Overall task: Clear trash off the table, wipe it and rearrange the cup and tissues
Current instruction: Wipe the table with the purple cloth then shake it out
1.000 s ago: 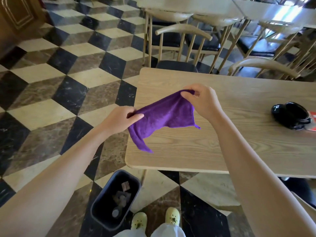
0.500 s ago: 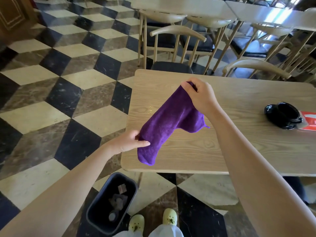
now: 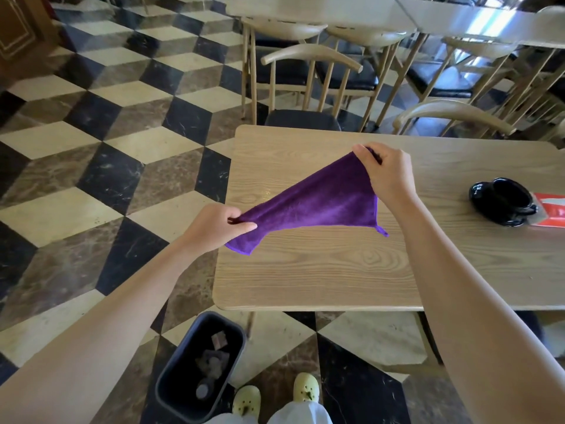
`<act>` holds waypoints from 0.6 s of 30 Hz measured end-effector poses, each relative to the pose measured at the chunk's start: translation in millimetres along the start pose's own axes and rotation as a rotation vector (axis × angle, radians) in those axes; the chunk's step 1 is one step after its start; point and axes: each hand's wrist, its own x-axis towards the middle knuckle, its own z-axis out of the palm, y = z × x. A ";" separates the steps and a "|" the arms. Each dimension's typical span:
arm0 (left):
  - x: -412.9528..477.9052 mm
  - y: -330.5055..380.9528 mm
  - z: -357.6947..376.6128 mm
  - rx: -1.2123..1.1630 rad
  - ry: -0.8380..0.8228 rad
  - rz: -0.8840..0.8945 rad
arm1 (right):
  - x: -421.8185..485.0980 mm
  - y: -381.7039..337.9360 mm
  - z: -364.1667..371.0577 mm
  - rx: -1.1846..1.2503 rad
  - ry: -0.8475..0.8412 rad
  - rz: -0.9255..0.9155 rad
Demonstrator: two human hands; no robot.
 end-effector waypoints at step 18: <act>15.1 21.8 -4.6 -0.427 -0.154 -0.274 | -20.1 -17.5 29.9 -0.046 0.055 0.099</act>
